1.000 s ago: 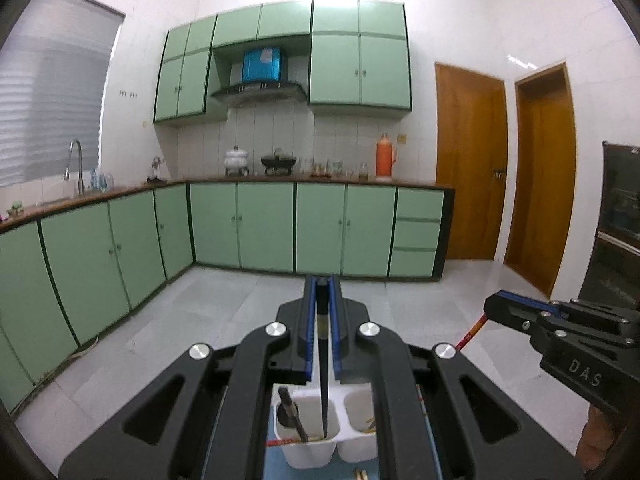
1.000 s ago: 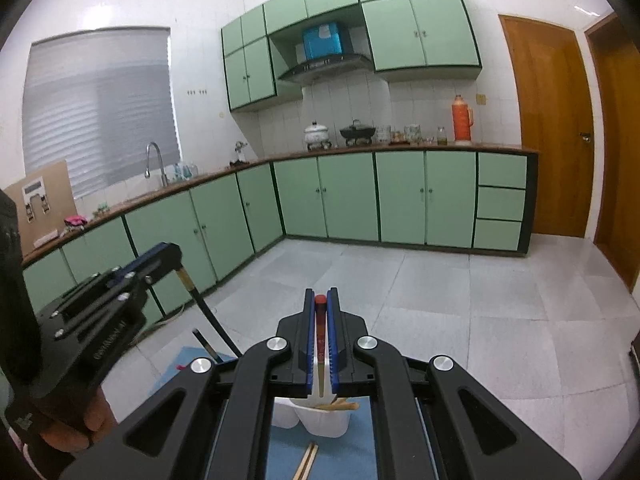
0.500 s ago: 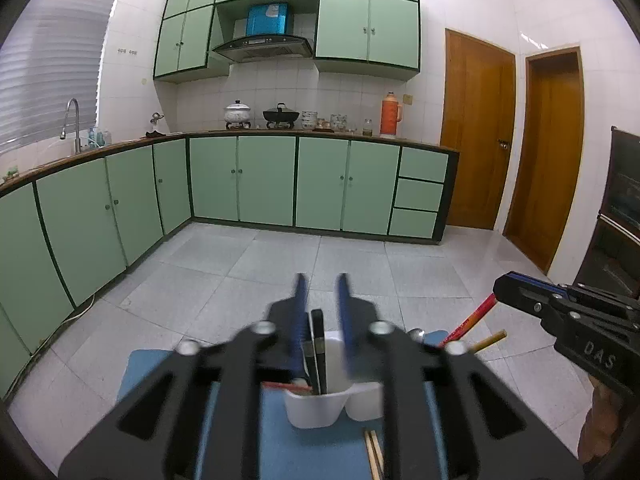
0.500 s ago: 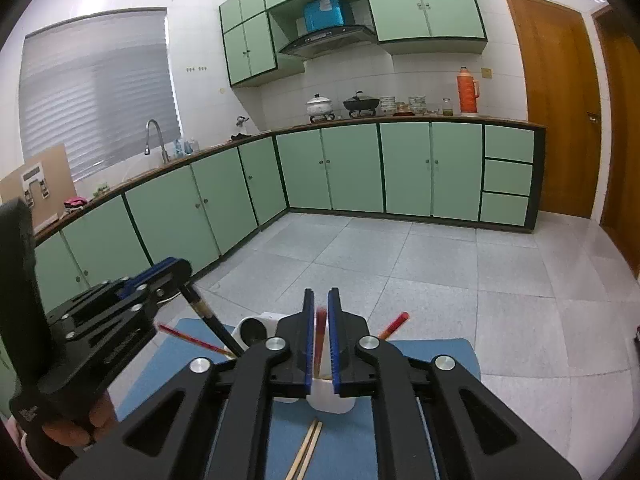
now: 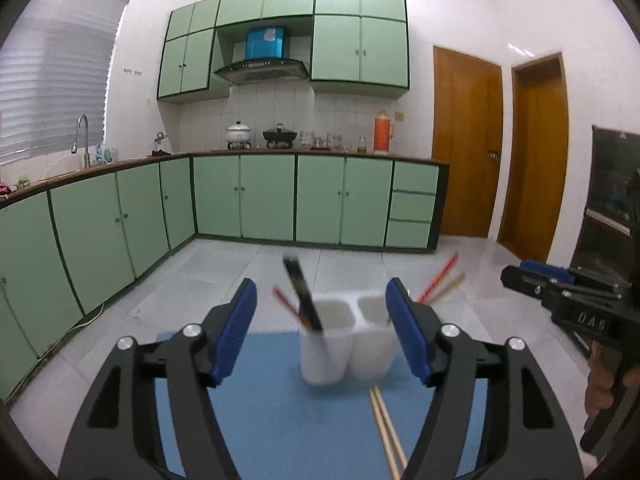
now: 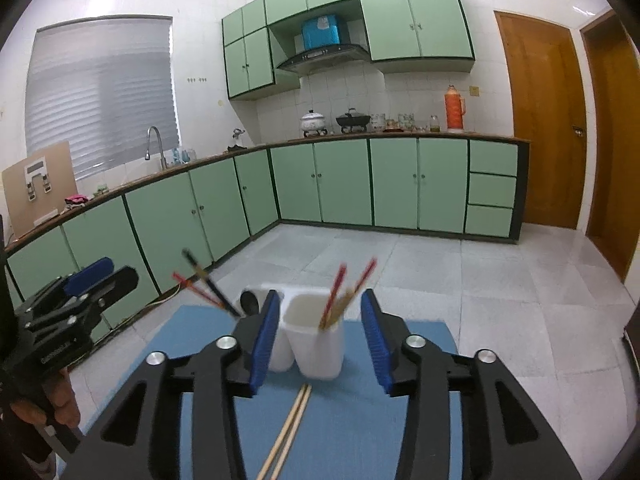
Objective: Organize utensils
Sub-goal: 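Open both tools to release the chopsticks in the holder, then move both tools back over the last two chopsticks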
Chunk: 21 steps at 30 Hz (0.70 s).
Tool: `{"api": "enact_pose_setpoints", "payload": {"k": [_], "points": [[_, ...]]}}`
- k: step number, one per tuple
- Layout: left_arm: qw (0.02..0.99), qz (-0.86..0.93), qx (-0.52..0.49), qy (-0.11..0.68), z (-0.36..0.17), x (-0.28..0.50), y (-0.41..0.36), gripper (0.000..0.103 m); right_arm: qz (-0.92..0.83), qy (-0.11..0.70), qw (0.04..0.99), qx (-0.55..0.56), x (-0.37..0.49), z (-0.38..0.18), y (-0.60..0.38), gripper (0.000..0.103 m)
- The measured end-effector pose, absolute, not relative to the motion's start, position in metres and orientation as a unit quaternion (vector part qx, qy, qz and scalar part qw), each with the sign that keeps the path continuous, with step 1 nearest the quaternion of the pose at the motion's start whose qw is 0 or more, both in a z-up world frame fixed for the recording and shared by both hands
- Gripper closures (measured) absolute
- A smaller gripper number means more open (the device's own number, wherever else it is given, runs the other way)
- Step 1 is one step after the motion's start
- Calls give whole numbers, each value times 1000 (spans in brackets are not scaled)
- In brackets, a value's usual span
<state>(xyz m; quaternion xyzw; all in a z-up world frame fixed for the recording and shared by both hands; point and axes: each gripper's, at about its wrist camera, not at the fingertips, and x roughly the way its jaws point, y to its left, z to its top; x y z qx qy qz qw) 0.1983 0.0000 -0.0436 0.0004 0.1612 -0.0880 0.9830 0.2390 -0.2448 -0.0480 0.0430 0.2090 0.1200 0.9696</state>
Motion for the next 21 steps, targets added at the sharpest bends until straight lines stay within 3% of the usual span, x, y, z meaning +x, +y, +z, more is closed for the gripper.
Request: {"api": "enact_pose_setpoints", "payload": {"k": [6,12,14,21], "points": [[973,-96,2,211,-83,171,1,23,116,241,963,46,205,-83,-243,47],[963,-95,5,253,-118,155,5,13,114,274,954,50,184,-116,-242,31],[959,-92,4,267,-130,150,6,12,110,287,950,51,177,-129,-241,21],[947,-79,1,312,-160,143,16,9,106,330,937,47,168,-167,-231,20]]}}
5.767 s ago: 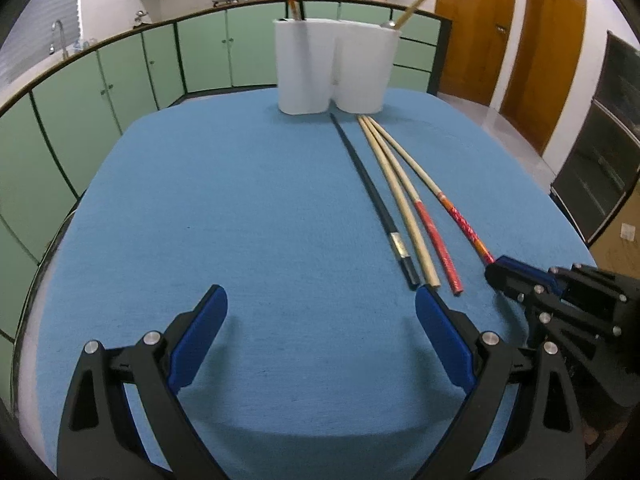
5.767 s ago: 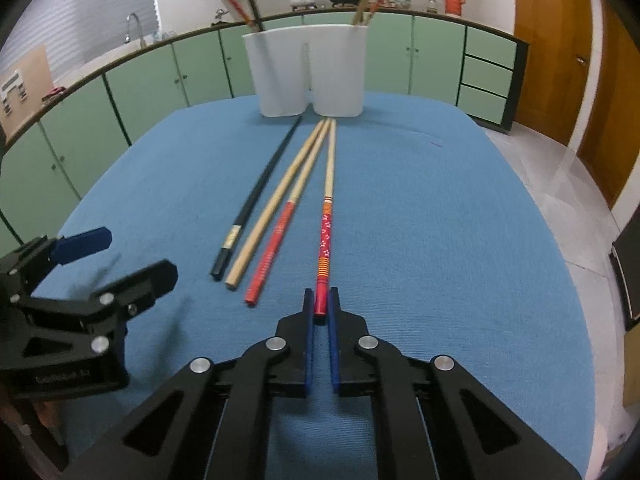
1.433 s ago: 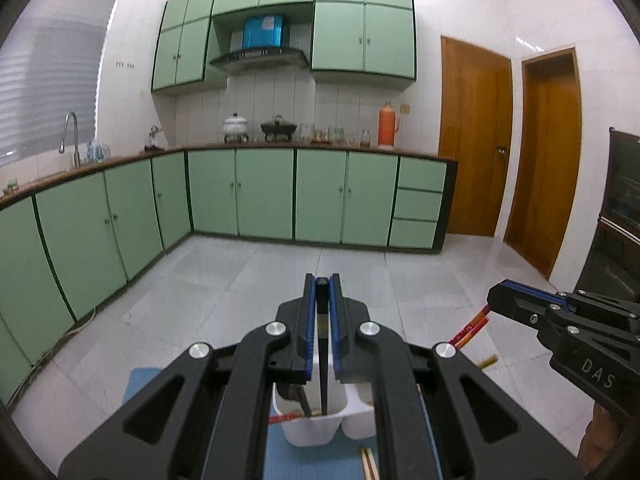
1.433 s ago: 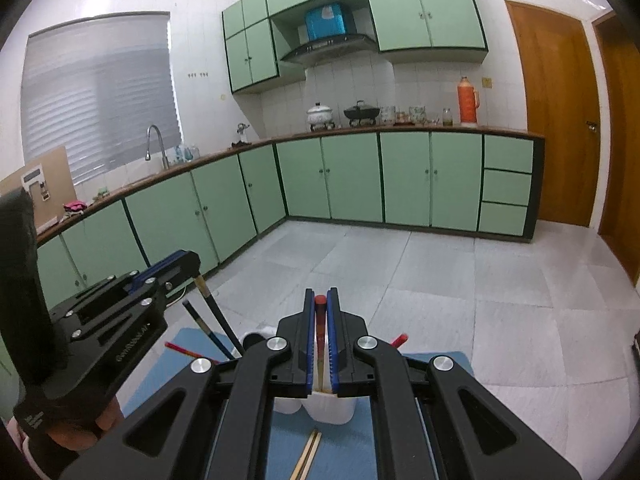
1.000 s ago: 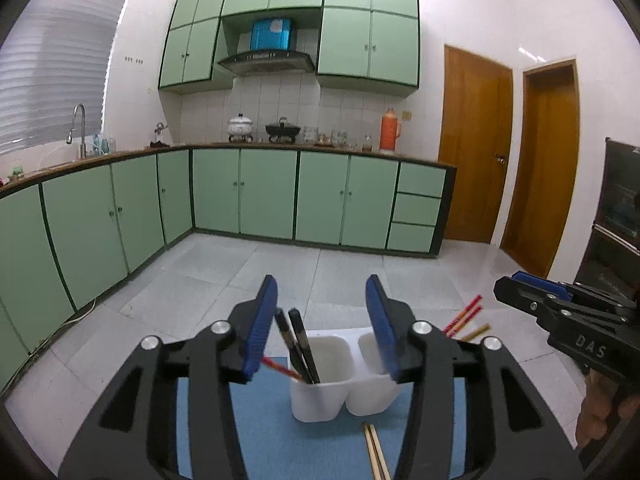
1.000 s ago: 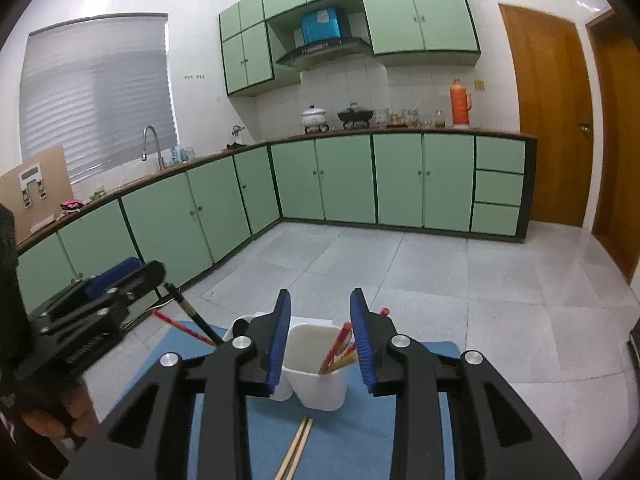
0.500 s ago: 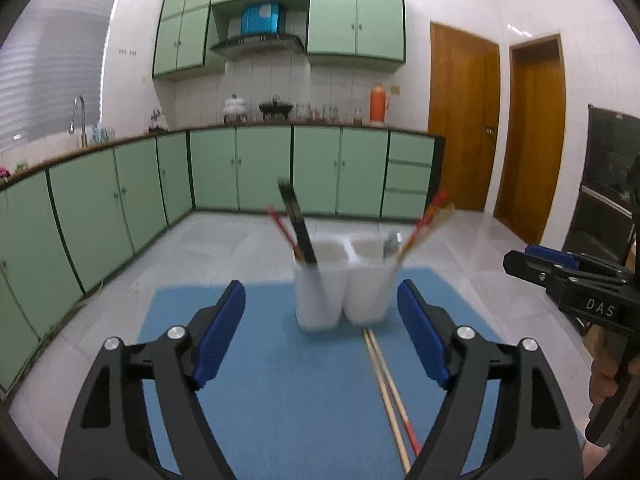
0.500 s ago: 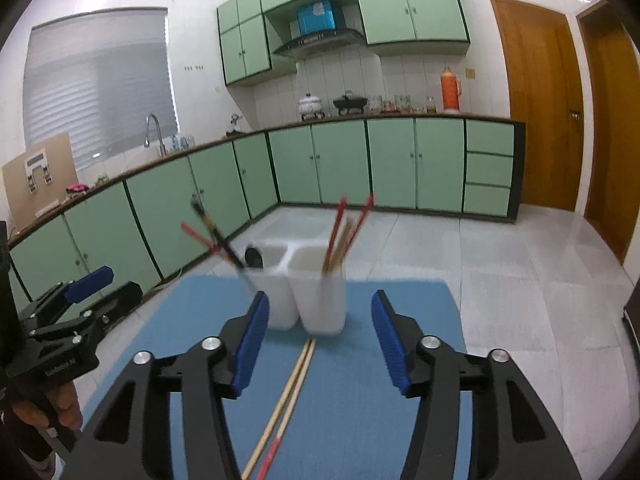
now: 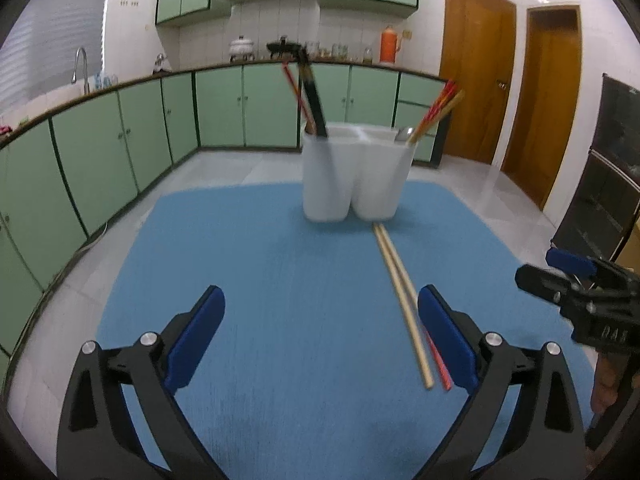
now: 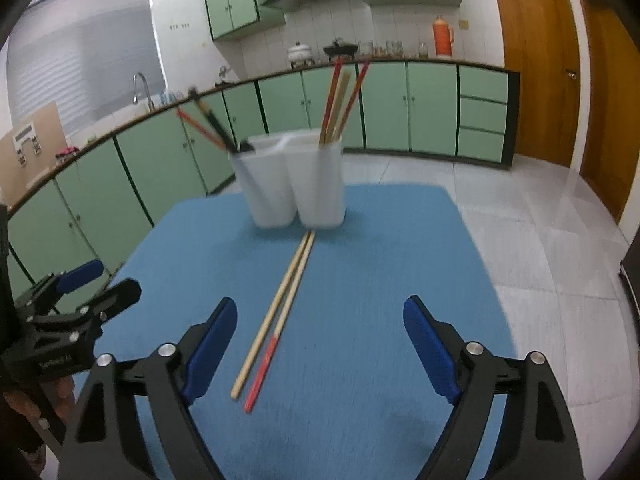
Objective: Organize utensils
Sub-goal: 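Move both tools back over the last two chopsticks, then grasp the red-and-bamboo chopstick with the right tool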
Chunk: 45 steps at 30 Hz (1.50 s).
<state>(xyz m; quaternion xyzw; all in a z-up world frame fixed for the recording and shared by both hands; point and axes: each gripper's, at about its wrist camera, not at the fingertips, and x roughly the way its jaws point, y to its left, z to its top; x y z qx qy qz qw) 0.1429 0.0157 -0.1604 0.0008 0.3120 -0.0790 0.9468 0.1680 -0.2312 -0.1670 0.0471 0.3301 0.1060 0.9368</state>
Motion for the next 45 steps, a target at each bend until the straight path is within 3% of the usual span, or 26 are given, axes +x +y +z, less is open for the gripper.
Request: {"api": "enact_pose_setpoints", "payload": {"k": [9,19,33,36,40,45], "points": [[929,-69,17,363,-197,133,23,9,102,382,918,39,148,-220,-207,20],[923,-47,16,383,-206,130,44,9,110,406,907,27,145,-237,-189,52],[923,-46,9,383,-204,131,46,9,87,411,907,-6,147,-238,-169,67],[923,-46,8,383,-204,130,45,9,83,410,908,-14,147,-238,-165,76],[922,-50,6,383,-203,131,40,9,82,409,909,-18,146,-238,-163,96],[922,-65,13,381,-203,129,27,9,69,410,910,14,146,-237,-180,97]]}}
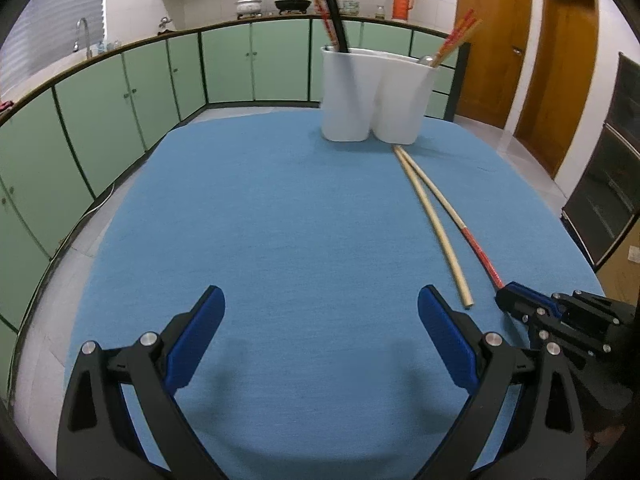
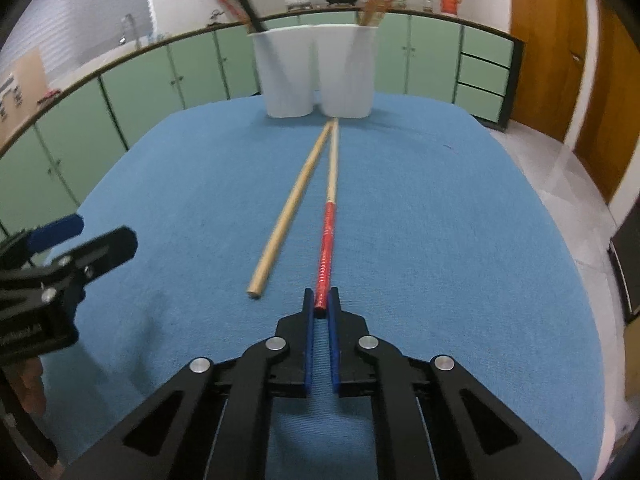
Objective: Organize utensils
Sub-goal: 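Grasp the red-and-bamboo chopstick with the right tool, then grasp the plain bamboo chopstick with the left tool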
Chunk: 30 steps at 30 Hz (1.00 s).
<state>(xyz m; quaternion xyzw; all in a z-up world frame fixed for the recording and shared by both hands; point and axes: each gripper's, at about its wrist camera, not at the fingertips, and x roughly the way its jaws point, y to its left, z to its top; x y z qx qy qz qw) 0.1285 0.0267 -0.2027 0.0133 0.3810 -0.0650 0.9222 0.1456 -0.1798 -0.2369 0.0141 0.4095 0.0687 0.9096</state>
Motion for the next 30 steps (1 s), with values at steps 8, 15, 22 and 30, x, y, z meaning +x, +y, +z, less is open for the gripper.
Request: {"api": "enact_pose_setpoints", "payload": {"k": [8,15,22,30], "points": [[916,-110,12,387,-207,128,-10,9,25,410,910,61,145,-238,-229,97],[901,-137,26,411,-222,134,-43,34,16,404,911,79,140,-238,-251,97],[892,-143,28,428,-233,140,-59,54,25,401,912,83,137,-239,-252,97],[891,-147,21,429,-234,147,-64,91,34,400,911,90,136,-241,-256,97]]}}
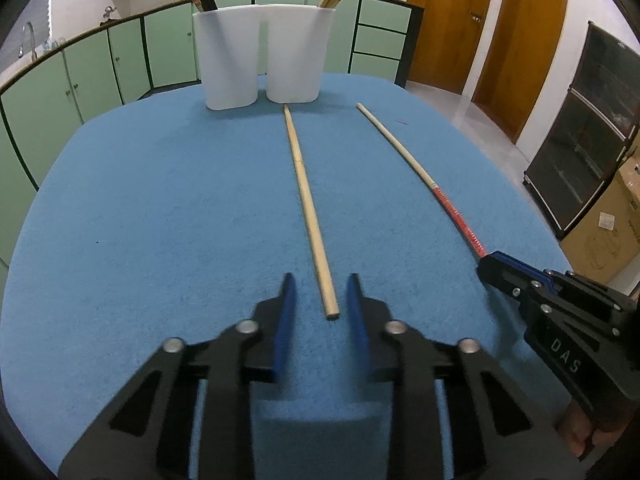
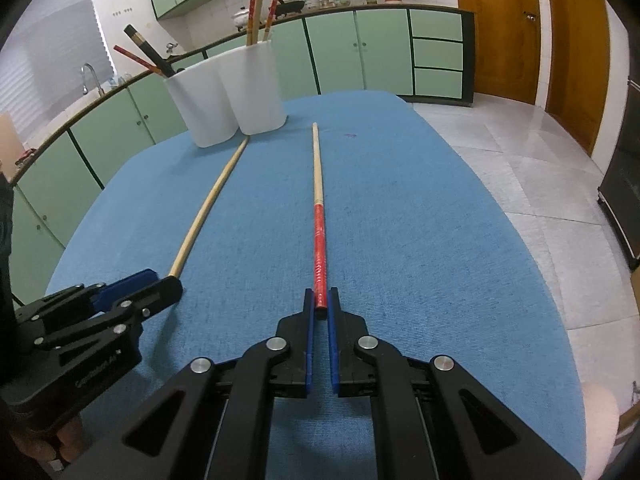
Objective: Organize utensils
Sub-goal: 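Grasp the plain bamboo chopstick with the left tool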
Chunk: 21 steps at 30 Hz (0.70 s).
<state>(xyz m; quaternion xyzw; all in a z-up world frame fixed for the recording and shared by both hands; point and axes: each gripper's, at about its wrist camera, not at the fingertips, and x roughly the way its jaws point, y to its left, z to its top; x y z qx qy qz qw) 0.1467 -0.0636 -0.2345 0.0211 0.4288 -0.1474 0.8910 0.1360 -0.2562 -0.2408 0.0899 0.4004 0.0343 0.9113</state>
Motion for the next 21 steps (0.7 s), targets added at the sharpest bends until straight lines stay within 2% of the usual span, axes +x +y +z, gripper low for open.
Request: {"api": "enact_pose_setpoints", "payload": {"k": [1,21], "points": [[890,-150,20,430,-234,147,-64,95,35,400,911,91,136,-241,-257,97],[892,-138,3,430,-233,148,-56,97,29,402,913,64,136,-241,-248,97]]}}
